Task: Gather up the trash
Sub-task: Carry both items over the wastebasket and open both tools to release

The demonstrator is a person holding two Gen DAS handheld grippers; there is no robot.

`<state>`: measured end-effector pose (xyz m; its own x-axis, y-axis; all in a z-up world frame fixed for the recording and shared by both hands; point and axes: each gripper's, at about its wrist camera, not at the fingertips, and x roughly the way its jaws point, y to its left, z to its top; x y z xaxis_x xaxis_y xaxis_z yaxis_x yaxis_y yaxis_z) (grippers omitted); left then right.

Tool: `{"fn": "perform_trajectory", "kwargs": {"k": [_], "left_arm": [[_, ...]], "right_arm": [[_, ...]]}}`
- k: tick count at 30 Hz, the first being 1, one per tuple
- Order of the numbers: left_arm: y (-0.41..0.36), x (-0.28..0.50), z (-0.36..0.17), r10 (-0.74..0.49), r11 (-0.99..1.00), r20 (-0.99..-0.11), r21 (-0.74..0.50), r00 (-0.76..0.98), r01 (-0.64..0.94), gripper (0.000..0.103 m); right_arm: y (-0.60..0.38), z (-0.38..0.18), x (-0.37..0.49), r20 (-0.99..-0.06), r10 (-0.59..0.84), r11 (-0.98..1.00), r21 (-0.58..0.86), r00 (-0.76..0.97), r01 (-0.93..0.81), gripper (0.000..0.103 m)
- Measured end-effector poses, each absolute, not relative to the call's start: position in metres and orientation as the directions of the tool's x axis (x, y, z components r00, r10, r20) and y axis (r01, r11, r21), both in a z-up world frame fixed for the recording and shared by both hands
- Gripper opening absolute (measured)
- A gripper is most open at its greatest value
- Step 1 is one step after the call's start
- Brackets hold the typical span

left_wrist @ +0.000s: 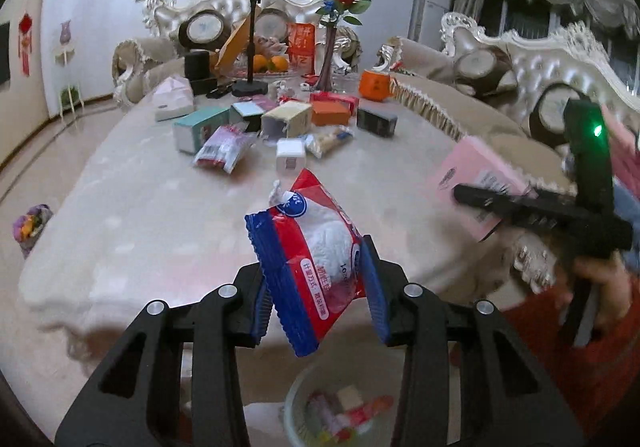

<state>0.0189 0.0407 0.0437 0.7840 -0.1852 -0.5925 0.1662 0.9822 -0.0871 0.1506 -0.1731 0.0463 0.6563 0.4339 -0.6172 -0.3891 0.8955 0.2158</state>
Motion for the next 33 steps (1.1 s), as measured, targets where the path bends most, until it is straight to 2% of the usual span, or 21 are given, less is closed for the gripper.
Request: {"fn": "perform_trajectory", "kwargs": {"k": [4,7,12,20,29,31,33], "left_arm": [[0.043,-0.020,0.023,-0.235,0.972,-0.636,-0.133,0.735,0.196,0.039],[0.033,-0.037,-0.004,-0.256,0.965,-0.687,-0.142,0.680,0.220,0.039],[0.013,-0.021,-0.065,-0.317,0.947,-0.783,-0.232,0.535,0.221,0.039],[-0.022,0.007,-0.159,-0.193,0.967,-0.879,-0.095,0.437,0.236,0.040],[-0.016,0.009,-0.172,-0.208,0.970,-0.895,-0.135,0.395,0.204,0.041],[-0.014,0.011,-0.174,-0.205,0.970,-0.900,-0.135,0.384,0.201,0.044],[-0.014,0.012,-0.176,-0.199,0.972,-0.905,-0.132,0.375,0.196,0.056]], "right_arm": [[-0.178,0.042,0.098,-0.626,0.452,0.883,0.217,0.635,-0.416,0.045],[-0.169,0.026,0.068,-0.671,0.449,0.873,0.186,0.590,-0.452,0.046],[-0.154,-0.041,0.055,-0.774,0.466,0.854,0.266,0.428,-0.448,0.046],[-0.131,-0.157,0.084,-0.896,0.383,0.879,0.279,0.224,-0.387,0.046],[-0.122,-0.159,0.090,-0.896,0.377,0.881,0.270,0.232,-0.389,0.046],[-0.122,-0.162,0.086,-0.900,0.371,0.882,0.265,0.227,-0.389,0.047],[-0.120,-0.166,0.084,-0.907,0.355,0.888,0.251,0.225,-0.386,0.058]]}}
